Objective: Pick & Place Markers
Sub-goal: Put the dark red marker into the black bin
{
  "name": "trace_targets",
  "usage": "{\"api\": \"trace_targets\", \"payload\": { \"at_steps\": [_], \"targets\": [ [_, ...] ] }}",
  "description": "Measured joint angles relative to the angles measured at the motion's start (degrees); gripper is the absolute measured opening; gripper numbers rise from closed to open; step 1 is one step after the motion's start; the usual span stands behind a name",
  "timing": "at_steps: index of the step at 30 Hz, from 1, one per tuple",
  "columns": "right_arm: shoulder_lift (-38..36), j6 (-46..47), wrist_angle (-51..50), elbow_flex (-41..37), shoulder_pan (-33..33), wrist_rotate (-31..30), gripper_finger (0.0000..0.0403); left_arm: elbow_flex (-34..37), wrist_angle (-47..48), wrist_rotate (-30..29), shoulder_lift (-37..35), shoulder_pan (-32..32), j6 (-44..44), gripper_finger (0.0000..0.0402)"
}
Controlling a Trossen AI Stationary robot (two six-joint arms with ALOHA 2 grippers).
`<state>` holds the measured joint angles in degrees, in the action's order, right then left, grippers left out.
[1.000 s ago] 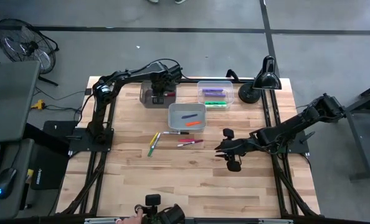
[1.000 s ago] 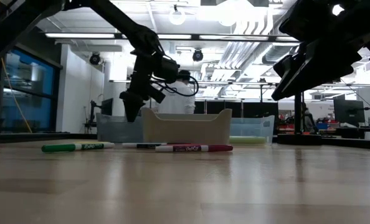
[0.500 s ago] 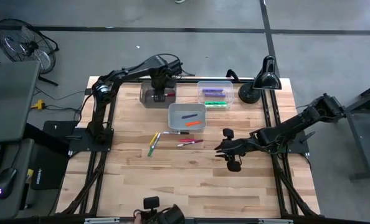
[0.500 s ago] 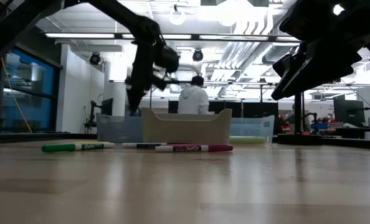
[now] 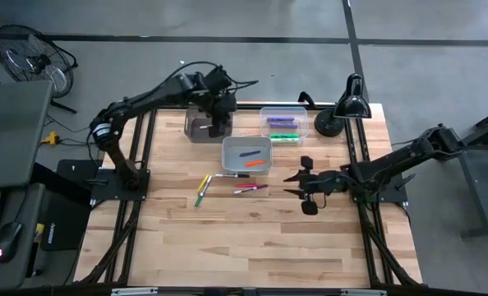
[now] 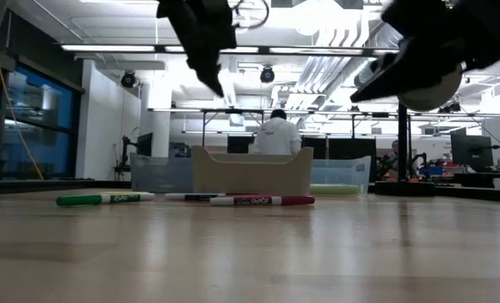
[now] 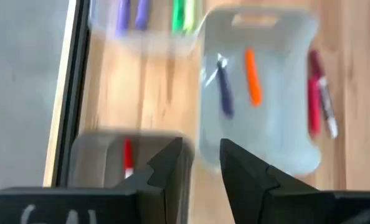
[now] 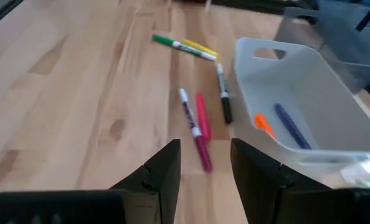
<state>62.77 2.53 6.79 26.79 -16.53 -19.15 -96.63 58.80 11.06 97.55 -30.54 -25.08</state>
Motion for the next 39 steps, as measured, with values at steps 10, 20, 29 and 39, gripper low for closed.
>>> {"api": "trace_targets", "payload": {
  "at_steps": [10,20,29,39],
  "targets": [
    [-13.4,-0.9,18.1,-14.7,5.4,-0.7,0.0129,23.3,-24.6,14.0,-9.6,2.3,3.0,0.0103],
    [-9.3,-6.5,6.7,-1.0,17.1,16.4,0.0129,47.4,-54.3,9.8,-24.1,7.1,21.0,0.0103],
    [12.8,-13.8,-13.2,22.3,16.8,28.0,0.0129,56.2,-71.3,-0.9,-34.8,12.9,22.3,0.0103],
    [36.9,-21.7,-24.0,31.0,14.4,29.7,0.0129,66.6,-72.8,-17.8,-44.4,28.5,24.0,0.0103]
  ]
}}
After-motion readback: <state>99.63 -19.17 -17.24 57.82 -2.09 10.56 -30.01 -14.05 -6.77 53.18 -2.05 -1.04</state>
